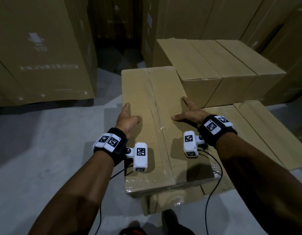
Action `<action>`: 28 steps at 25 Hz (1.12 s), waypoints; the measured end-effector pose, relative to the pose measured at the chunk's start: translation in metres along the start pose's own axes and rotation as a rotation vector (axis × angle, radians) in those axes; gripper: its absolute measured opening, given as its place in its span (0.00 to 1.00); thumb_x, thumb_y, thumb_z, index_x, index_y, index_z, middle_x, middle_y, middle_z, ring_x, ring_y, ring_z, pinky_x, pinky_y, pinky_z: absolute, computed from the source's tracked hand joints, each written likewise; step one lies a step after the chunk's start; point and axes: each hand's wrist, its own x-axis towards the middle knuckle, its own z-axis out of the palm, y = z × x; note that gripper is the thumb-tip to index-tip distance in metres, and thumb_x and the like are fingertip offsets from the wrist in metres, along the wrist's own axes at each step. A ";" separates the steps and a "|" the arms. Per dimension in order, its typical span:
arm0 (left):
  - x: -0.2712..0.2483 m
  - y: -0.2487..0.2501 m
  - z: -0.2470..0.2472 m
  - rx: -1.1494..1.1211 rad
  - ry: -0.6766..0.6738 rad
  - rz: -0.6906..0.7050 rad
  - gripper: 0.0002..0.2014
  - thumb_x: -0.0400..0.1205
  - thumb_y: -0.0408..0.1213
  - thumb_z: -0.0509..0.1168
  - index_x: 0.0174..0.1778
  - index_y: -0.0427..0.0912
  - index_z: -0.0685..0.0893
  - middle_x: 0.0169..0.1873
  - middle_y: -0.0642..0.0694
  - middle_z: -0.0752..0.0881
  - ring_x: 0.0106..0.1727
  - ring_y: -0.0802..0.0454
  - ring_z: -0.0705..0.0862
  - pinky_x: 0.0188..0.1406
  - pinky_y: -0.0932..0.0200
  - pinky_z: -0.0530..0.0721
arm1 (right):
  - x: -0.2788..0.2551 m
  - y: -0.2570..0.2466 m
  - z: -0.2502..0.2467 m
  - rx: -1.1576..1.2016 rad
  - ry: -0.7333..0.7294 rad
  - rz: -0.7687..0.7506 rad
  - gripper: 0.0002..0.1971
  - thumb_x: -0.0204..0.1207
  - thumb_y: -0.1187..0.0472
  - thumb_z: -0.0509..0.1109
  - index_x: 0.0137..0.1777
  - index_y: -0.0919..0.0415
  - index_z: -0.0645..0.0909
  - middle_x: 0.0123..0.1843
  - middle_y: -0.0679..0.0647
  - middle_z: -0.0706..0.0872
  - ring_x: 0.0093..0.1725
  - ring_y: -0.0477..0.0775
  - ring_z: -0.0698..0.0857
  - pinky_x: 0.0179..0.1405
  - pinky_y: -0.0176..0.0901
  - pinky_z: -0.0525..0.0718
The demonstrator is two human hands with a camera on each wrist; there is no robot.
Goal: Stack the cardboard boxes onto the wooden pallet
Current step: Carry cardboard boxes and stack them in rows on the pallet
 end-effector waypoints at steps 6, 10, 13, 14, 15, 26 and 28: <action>0.043 0.016 0.037 0.061 0.087 -0.014 0.39 0.83 0.34 0.69 0.87 0.51 0.57 0.85 0.46 0.62 0.83 0.46 0.64 0.81 0.52 0.65 | 0.058 0.000 -0.032 -0.021 -0.051 -0.040 0.54 0.69 0.64 0.84 0.89 0.49 0.52 0.88 0.54 0.58 0.85 0.59 0.61 0.81 0.52 0.65; 0.069 0.028 0.062 0.142 0.160 -0.022 0.39 0.81 0.38 0.73 0.86 0.50 0.60 0.83 0.44 0.65 0.81 0.44 0.67 0.81 0.49 0.67 | 0.097 0.004 -0.056 -0.002 -0.103 -0.055 0.54 0.70 0.64 0.84 0.89 0.49 0.53 0.88 0.53 0.58 0.85 0.58 0.60 0.80 0.49 0.64; 0.085 0.028 0.068 0.222 0.257 -0.029 0.37 0.78 0.41 0.76 0.83 0.49 0.68 0.81 0.42 0.70 0.78 0.41 0.71 0.78 0.48 0.71 | 0.118 0.011 -0.060 0.013 -0.150 -0.058 0.53 0.70 0.64 0.83 0.89 0.49 0.53 0.88 0.51 0.58 0.85 0.56 0.60 0.79 0.47 0.63; 0.089 0.027 0.070 0.241 0.274 -0.036 0.37 0.77 0.41 0.76 0.82 0.48 0.70 0.80 0.42 0.71 0.77 0.41 0.72 0.78 0.48 0.72 | 0.122 0.014 -0.061 0.024 -0.161 -0.051 0.53 0.70 0.64 0.83 0.89 0.49 0.53 0.88 0.51 0.59 0.85 0.56 0.60 0.80 0.47 0.63; 0.093 0.026 0.072 0.256 0.287 -0.036 0.36 0.77 0.41 0.76 0.81 0.48 0.71 0.80 0.42 0.72 0.77 0.41 0.73 0.78 0.48 0.72 | 0.126 0.017 -0.062 0.030 -0.168 -0.054 0.53 0.70 0.65 0.83 0.89 0.49 0.53 0.88 0.51 0.59 0.85 0.57 0.61 0.80 0.48 0.64; 0.083 0.013 0.059 0.295 0.141 -0.127 0.47 0.78 0.39 0.77 0.86 0.36 0.55 0.80 0.40 0.67 0.79 0.40 0.69 0.80 0.49 0.67 | 0.069 0.028 -0.039 -0.613 -0.087 -0.149 0.34 0.78 0.50 0.71 0.83 0.52 0.63 0.84 0.59 0.57 0.80 0.66 0.63 0.77 0.58 0.68; 0.075 0.004 0.052 0.292 0.090 -0.145 0.41 0.74 0.44 0.78 0.80 0.35 0.67 0.75 0.38 0.75 0.73 0.38 0.76 0.75 0.46 0.75 | 0.039 0.034 -0.028 -0.768 -0.048 -0.225 0.30 0.78 0.48 0.68 0.80 0.50 0.67 0.83 0.56 0.62 0.81 0.63 0.62 0.76 0.60 0.64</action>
